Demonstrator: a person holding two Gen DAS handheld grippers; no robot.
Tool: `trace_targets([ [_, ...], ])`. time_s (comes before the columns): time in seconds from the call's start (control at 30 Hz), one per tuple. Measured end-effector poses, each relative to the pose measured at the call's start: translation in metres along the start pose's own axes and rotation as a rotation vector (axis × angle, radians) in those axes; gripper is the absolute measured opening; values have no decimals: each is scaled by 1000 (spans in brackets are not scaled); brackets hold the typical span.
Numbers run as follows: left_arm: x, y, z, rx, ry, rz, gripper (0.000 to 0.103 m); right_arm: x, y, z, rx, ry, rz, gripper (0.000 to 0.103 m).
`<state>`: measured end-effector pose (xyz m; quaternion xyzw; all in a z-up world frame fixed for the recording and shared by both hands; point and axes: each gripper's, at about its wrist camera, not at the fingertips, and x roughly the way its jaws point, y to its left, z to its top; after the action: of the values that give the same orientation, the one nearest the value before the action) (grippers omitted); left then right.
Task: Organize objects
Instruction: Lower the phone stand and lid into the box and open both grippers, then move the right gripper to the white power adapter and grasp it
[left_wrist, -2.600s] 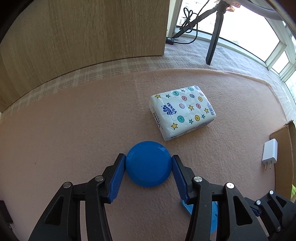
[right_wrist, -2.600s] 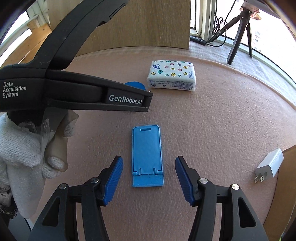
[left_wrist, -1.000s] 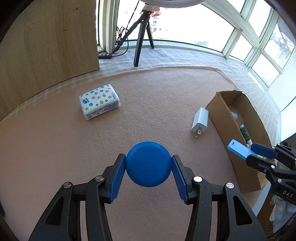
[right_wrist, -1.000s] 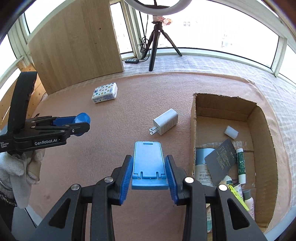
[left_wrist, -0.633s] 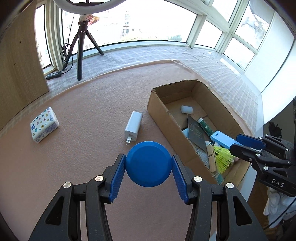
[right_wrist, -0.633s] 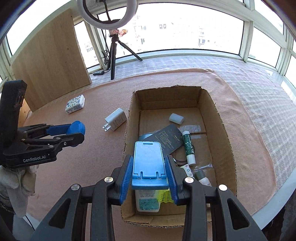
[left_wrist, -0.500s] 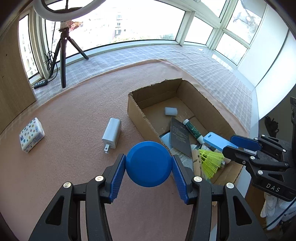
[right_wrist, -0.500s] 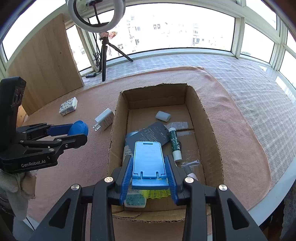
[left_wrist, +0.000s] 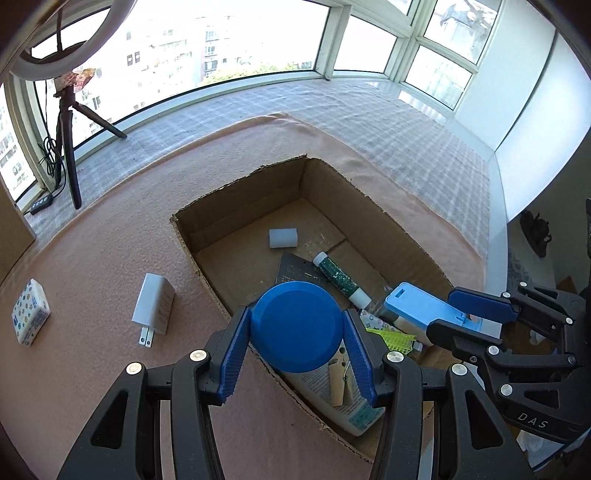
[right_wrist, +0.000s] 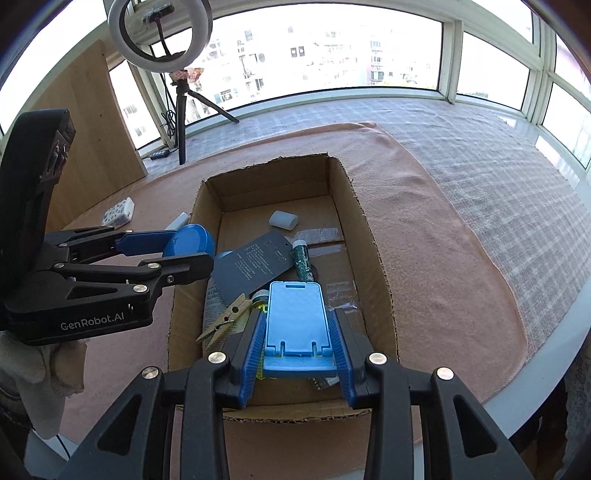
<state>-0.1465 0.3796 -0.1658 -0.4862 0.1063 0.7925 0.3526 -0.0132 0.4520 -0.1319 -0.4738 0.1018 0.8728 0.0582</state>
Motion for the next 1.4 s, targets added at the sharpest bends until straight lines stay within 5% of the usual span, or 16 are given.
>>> trace_targets([
  [0.23, -4, 7, 0, -10, -2, -13, 56, -2, -2, 1, 24, -15, 19, 47],
  [0.87, -20, 117, -26, -177, -14, 109, 52, -1, 16, 0, 29, -11, 57, 47],
  [1.4, 40, 131, -1, -180, 70, 110, 47, -6, 24, -4, 13, -6, 66, 47],
])
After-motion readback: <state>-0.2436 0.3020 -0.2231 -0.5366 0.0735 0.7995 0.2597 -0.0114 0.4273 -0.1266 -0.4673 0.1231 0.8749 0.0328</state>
